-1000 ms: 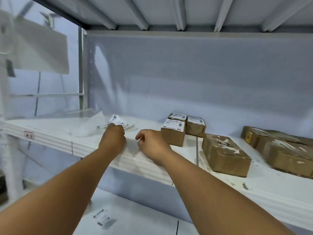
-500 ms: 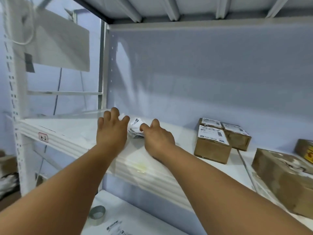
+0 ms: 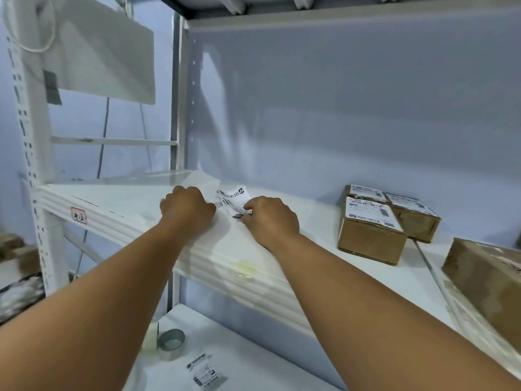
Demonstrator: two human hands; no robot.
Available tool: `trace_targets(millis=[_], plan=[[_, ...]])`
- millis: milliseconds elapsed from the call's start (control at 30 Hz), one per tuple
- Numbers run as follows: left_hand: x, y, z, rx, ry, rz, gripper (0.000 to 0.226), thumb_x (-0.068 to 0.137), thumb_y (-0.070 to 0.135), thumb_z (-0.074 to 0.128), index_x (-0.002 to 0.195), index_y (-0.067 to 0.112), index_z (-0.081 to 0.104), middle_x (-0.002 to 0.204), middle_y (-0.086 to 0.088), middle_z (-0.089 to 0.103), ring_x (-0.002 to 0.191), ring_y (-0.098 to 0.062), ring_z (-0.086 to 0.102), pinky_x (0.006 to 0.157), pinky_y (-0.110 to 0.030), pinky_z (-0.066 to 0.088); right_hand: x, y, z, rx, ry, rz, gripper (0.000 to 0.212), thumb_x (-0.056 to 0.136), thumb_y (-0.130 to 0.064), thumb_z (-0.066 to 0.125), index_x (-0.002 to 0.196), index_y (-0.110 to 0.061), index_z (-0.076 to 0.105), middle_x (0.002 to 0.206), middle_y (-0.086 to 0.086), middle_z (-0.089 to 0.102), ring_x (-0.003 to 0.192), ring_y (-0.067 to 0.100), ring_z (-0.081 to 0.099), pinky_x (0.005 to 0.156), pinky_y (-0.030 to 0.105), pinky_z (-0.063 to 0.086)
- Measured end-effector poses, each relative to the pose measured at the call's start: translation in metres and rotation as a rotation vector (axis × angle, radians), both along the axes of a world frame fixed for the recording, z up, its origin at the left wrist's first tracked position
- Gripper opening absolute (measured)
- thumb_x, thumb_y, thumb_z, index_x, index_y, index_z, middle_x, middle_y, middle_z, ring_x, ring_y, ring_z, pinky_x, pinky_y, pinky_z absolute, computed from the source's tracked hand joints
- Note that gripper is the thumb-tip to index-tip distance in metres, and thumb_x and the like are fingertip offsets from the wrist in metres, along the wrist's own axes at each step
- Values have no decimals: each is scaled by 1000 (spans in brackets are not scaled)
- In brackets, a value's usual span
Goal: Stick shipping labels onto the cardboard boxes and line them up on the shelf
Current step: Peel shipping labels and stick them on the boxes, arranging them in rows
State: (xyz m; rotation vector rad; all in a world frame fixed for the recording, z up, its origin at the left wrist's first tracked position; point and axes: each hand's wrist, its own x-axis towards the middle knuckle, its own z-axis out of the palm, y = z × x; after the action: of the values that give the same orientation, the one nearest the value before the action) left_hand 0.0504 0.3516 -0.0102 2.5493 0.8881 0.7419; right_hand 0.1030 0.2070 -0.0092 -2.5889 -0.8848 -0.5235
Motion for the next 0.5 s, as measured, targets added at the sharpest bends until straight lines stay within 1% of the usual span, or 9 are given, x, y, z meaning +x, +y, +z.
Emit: trace_targets(millis=[67, 100, 167, 200, 267, 333, 367, 433, 500], plan=[[-2, -4, 0, 100, -26, -23, 47, 89, 31, 54, 131, 13, 46, 131, -17, 45, 121, -37, 42, 103, -40, 30, 0, 2, 0, 19, -6, 6, 19, 93, -23, 48, 101, -17, 65, 102, 7, 64, 93, 31, 58, 66, 29, 35], [-2, -7, -2, 199, -48, -39, 48, 88, 31, 54, 133, 16, 45, 132, -15, 45, 123, -36, 40, 105, -42, 28, 0, 1, 2, 49, 2, 2, 19, 94, -23, 47, 95, -16, 65, 98, 7, 64, 87, 30, 57, 64, 28, 34], [-3, -10, -6, 402, -65, -78, 45, 88, 28, 52, 132, 18, 46, 133, -10, 47, 125, -32, 38, 109, -45, 23, 0, -3, 5, 178, 65, -13, 21, 93, -21, 47, 79, -17, 62, 84, 7, 61, 76, 29, 50, 60, 28, 33], [-2, -11, -9, 437, -44, -89, 44, 88, 26, 49, 132, 19, 47, 134, -8, 47, 127, -29, 36, 111, -46, 19, 2, -7, 6, 263, 114, -17, 25, 92, -20, 48, 70, -16, 57, 74, 7, 56, 70, 28, 47, 57, 28, 32], [-2, -8, -10, 359, 53, -70, 45, 89, 26, 44, 133, 19, 45, 136, -7, 46, 131, -28, 33, 112, -48, 12, 5, -11, 6, 412, 221, 16, 33, 93, -20, 49, 60, -12, 47, 63, 11, 49, 62, 26, 41, 56, 28, 32], [-2, -6, -8, 221, 131, -40, 45, 89, 26, 41, 133, 18, 42, 128, -10, 51, 126, -32, 38, 112, -49, 12, 6, -13, 5, 491, 299, 54, 33, 93, -21, 49, 62, -10, 48, 66, 22, 54, 60, 28, 46, 58, 29, 33], [-1, -6, -8, 170, 140, -34, 44, 89, 25, 41, 132, 17, 40, 122, -12, 54, 122, -33, 43, 112, -49, 12, 6, -13, 5, 512, 311, 54, 34, 93, -21, 48, 62, -11, 47, 67, 22, 57, 60, 29, 49, 57, 28, 33], [1, -7, -7, 166, 116, -41, 41, 90, 23, 41, 130, 12, 39, 114, -14, 56, 116, -35, 47, 112, -49, 13, 4, -14, 8, 551, 293, 43, 37, 94, -21, 47, 58, -12, 43, 60, 14, 53, 58, 25, 44, 52, 28, 31], [2, -8, -8, 288, 54, -46, 38, 90, 20, 43, 127, 9, 42, 114, -15, 56, 113, -36, 48, 111, -48, 17, 2, -16, 12, 621, 260, 30, 41, 93, -21, 50, 54, -13, 41, 54, 4, 44, 54, 19, 37, 49, 27, 30]])
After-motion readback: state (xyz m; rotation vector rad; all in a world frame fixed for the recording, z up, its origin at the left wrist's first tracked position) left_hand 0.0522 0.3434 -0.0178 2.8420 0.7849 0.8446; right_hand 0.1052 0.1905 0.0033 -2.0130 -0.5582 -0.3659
